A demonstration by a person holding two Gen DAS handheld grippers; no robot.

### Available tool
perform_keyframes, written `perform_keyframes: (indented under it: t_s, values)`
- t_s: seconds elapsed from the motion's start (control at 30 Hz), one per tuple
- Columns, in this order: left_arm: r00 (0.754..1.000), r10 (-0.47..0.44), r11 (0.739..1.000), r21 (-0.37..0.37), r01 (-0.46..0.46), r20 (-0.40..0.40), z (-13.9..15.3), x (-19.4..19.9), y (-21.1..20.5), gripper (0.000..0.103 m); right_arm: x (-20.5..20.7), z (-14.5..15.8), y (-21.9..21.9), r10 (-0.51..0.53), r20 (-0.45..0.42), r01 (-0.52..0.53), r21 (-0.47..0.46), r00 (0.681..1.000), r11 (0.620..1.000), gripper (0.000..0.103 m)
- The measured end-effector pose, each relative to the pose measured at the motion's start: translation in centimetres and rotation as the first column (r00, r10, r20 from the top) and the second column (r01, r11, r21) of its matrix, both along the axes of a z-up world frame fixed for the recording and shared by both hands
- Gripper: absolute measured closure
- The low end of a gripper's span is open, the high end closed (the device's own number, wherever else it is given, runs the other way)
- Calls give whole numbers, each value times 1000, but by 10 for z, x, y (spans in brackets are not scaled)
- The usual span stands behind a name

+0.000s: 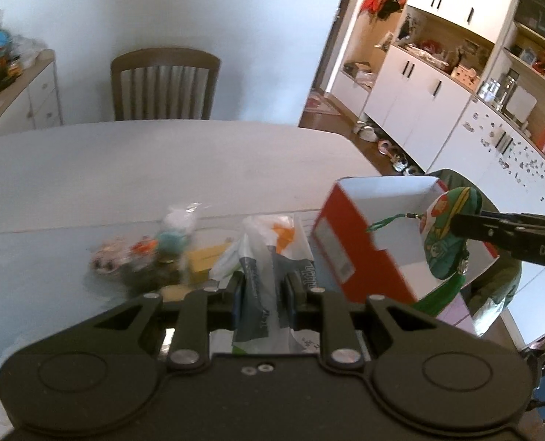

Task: Organize objects
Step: 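Carry both items into the red shoebox and open both tools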

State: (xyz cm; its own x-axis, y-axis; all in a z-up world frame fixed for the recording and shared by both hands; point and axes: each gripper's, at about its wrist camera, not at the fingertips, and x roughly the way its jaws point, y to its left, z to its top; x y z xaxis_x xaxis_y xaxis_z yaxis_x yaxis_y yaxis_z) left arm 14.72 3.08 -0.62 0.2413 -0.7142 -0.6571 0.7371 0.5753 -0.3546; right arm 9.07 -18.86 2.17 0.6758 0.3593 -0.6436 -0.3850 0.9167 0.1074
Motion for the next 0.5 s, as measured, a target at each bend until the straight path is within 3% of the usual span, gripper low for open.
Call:
perform_keyframes:
  t_s: [0.5]
  values:
    - [994,-110,994,17,110,23,24,-49,-123,82,53,-10,-114,-50,4,50,-14,999,999,71]
